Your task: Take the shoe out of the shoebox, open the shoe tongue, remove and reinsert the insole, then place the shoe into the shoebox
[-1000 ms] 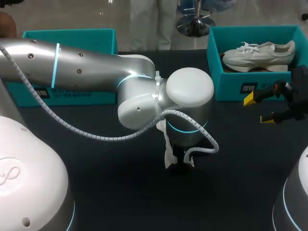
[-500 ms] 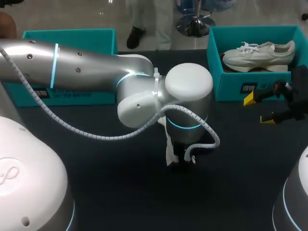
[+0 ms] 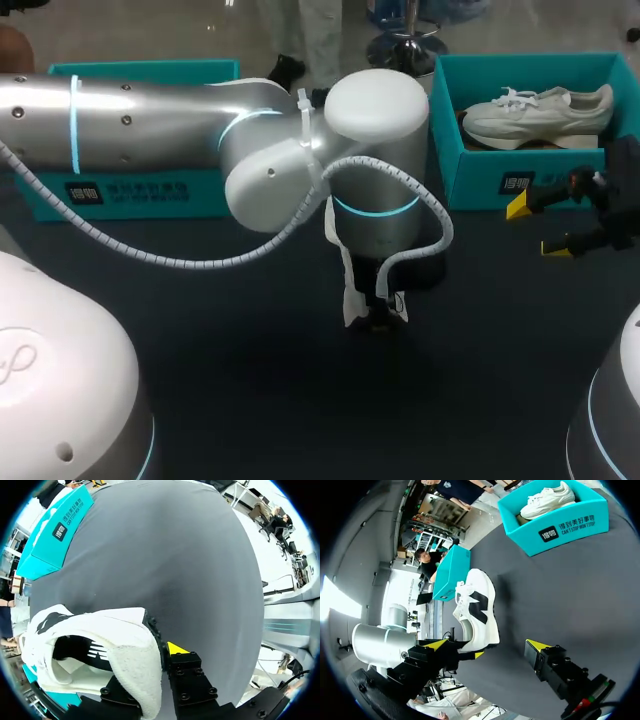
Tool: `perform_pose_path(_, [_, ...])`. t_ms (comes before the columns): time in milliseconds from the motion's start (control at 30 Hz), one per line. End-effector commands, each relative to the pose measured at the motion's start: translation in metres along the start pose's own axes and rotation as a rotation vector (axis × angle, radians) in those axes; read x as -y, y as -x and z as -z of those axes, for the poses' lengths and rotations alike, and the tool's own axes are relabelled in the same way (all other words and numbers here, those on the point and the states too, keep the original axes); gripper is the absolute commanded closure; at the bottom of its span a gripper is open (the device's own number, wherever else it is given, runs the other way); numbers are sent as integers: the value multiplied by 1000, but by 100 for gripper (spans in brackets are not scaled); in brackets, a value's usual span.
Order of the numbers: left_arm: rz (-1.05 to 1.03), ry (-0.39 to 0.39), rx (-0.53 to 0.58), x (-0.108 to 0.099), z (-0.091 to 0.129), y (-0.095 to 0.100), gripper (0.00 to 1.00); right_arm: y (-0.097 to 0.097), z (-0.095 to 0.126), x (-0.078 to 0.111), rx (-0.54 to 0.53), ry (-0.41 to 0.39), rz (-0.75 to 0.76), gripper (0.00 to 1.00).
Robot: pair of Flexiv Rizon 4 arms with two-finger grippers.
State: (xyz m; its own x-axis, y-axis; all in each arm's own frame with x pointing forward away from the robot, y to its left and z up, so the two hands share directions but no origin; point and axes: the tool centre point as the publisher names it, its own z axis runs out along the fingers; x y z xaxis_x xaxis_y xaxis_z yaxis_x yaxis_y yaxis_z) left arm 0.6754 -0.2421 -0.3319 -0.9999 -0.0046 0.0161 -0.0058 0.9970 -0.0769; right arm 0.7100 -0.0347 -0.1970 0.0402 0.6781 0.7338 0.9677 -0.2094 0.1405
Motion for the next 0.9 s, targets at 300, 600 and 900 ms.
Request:
perform_pose_path(300, [-40,-25,-1,-16,80,-2,100,0,-1,0,4,1,-2,0])
perform_pose_path(600, [-68,-26,0,-12,116,-2,100,0,-1,0,4,1,-2,0])
perform_pose_path(900, [-81,-50,1,-14,141,-2,100,0,-1,0,4,1,-2,0])
